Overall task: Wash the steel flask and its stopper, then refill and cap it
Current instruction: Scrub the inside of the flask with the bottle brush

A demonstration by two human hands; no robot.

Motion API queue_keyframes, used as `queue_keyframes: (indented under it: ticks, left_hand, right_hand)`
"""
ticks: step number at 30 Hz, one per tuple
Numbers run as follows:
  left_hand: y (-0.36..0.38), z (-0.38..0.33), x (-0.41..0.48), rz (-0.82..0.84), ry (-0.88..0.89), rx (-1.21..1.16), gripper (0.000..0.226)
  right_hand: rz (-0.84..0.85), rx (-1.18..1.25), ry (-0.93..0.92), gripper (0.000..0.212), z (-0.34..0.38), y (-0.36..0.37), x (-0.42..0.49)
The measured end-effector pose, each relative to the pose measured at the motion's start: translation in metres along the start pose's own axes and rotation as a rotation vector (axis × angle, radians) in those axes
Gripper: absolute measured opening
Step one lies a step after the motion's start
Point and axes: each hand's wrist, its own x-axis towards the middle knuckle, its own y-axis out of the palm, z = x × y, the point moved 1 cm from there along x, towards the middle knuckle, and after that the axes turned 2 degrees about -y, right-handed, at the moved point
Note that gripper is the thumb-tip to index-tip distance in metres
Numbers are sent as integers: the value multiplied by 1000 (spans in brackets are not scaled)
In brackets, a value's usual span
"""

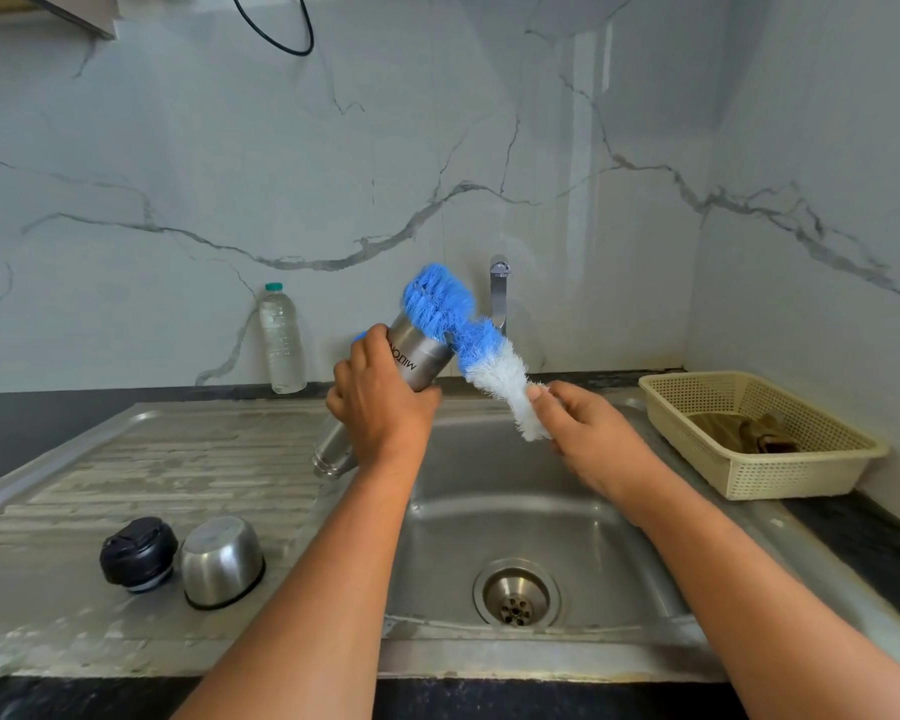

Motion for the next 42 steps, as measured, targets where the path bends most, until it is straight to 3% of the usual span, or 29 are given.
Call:
queue_keyframes:
  ticks: [5, 9, 15, 20, 26, 29, 38, 42]
  left_hand:
    - [-7, 3, 5, -85, 34, -44, 77]
    - [-4, -7, 0, -87, 113, -92, 77]
    - [-9, -4, 9, -134, 74, -168, 78]
    - [-5, -10, 1, -101, 119, -178, 76]
    - [-12, -4, 9, -168, 78, -211, 78]
    - [-7, -10, 1, -126, 132, -199, 77]
    - [-9, -10, 4, -159, 117, -246, 76]
    - [-2, -19, -7, -84, 169, -278, 76]
  right_hand:
    - [69, 78, 6, 49, -3, -19, -3]
    - [-10, 57, -41, 50, -3, -13, 1]
    - [17, 133, -56, 58, -4, -26, -1]
    - [-19, 115, -85, 34, 2, -9, -1]
    - [-20, 127, -74, 45, -8, -30, -1]
    - [-26, 134, -89, 35, -3, -20, -1]
    - [-46, 158, -40, 32, -3, -38, -3]
    - [-48, 145, -66, 38, 1, -25, 0]
